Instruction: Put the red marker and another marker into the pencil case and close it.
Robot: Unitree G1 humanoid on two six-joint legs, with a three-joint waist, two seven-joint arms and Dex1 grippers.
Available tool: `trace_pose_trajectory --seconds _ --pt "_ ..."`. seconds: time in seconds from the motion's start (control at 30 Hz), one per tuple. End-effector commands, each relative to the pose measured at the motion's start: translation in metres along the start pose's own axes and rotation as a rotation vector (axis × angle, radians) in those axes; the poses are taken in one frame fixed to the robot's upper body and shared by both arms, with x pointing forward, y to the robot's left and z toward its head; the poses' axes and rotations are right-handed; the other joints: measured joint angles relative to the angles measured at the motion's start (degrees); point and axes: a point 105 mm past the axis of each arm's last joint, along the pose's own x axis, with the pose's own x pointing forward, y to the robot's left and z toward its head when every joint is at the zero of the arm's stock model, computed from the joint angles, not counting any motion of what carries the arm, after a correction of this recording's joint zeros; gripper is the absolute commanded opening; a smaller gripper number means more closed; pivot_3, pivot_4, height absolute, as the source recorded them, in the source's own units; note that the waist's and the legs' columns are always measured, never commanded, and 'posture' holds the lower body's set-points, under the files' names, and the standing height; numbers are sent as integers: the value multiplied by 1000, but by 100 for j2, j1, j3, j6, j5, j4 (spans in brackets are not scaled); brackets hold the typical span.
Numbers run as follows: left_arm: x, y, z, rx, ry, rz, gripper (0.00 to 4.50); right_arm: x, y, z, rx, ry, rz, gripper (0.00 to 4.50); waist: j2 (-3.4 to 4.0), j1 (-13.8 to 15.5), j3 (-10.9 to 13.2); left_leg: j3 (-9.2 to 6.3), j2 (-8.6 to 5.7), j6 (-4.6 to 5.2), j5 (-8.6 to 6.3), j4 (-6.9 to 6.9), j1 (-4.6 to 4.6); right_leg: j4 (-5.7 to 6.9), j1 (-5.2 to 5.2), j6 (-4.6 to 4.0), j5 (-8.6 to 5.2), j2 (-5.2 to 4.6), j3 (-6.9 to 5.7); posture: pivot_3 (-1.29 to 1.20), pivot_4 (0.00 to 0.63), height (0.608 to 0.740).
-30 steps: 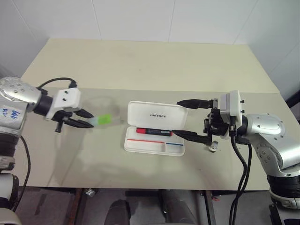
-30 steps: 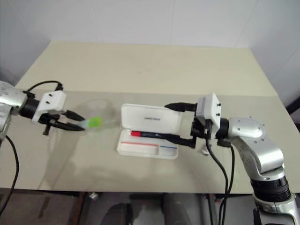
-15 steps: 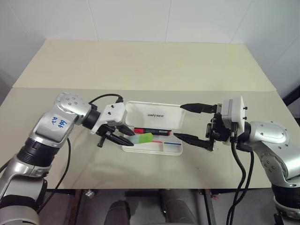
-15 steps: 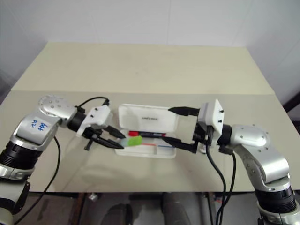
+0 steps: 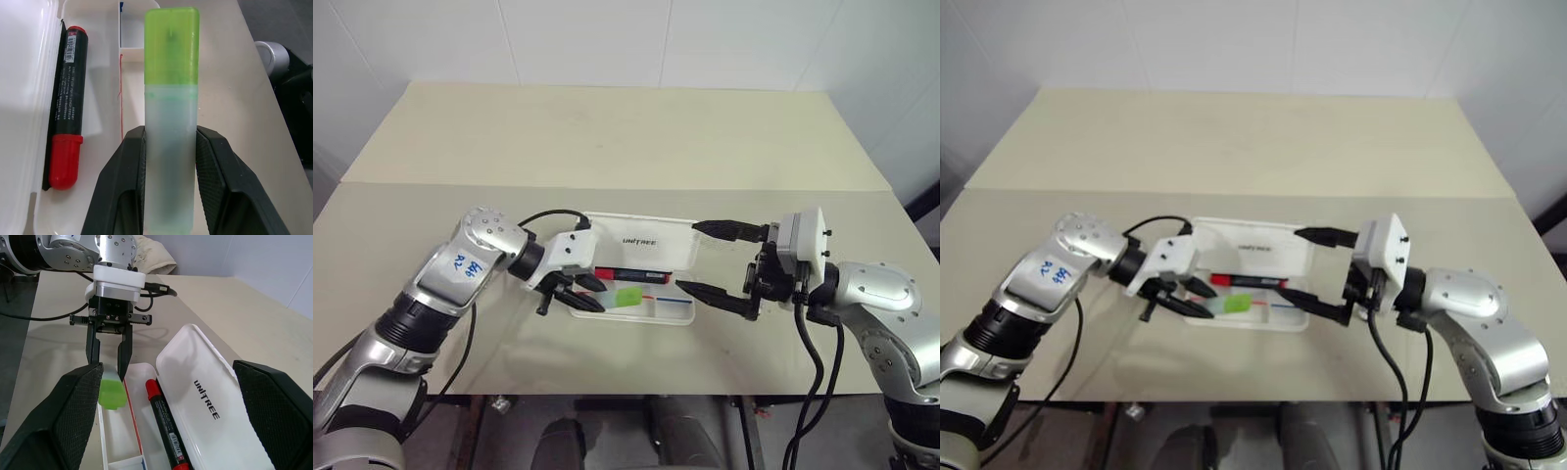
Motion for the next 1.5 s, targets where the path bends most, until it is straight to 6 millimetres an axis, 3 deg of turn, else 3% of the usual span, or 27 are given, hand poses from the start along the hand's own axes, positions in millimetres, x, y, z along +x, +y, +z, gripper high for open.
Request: trace_pose_trajectory --seconds 0.03,0.13,0.37,0.67,0.8,0.9,1.03,1.17,1.37,1.5 --pt "5 -1 0 13 -1 -11 1082 -4 0 13 -46 -23 -12 4500 0 3 0 0 0 0 0 1 0 0 0 0 0 0 0 0 150 740" --pt "7 0 -6 28 32 -13 1082 -4 0 13 -46 -25 -14 4500 0 -4 0 1 0 0 0 0 0 -1 0 0 0 0 1 0 150 740" --pt "9 4 4 42 -24 -3 3414 -4 -1 13 -48 -27 -19 4500 0 12 0 0 -1 0 0 0 -1 -4 2 1 1 -1 1 0 150 740" --pt "6 8 30 99 -133 1 3414 -7 -5 14 -51 -16 -26 4500 0 12 0 -1 -1 0 0 0 -2 -4 2 3 2 0 0 0 150 740" --pt "3 7 40 133 -198 -29 4464 -19 -12 16 -51 20 -65 4500 0 17 0 0 -2 0 0 0 -2 -5 2 4 2 -1 2 0 150 740" --pt "0 1 47 153 -276 -78 4464 -31 -19 15 -21 45 -126 4500 0 22 0 -1 -1 0 0 0 -2 -6 2 3 2 -1 1 0 150 740" --pt "-13 8 36 196 -318 -41 4464 -51 -26 -3 78 188 -272 4500 0 20 0 -1 -2 0 0 -2 -2 -9 3 3 2 -2 1 0 150 740" --pt "-25 9 40 228 -408 -39 4464 -74 -27 -22 205 350 -435 4500 0 15 0 0 -2 0 0 -1 -2 -9 3 3 2 -3 3 0 150 740" --pt "-39 19 40 229 -450 0 4464 -94 -12 -54 352 597 -601 4500 0 14 -1 -1 -2 0 0 -2 -3 -17 5 2 2 -5 4 0 150 740" --pt "-41 21 42 232 -463 13 4464 -94 -4 -68 447 632 -697 4500 -5 -4 -3 -1 -1 0 0 -3 -4 -22 4 -1 0 -2 6 0 150 740"
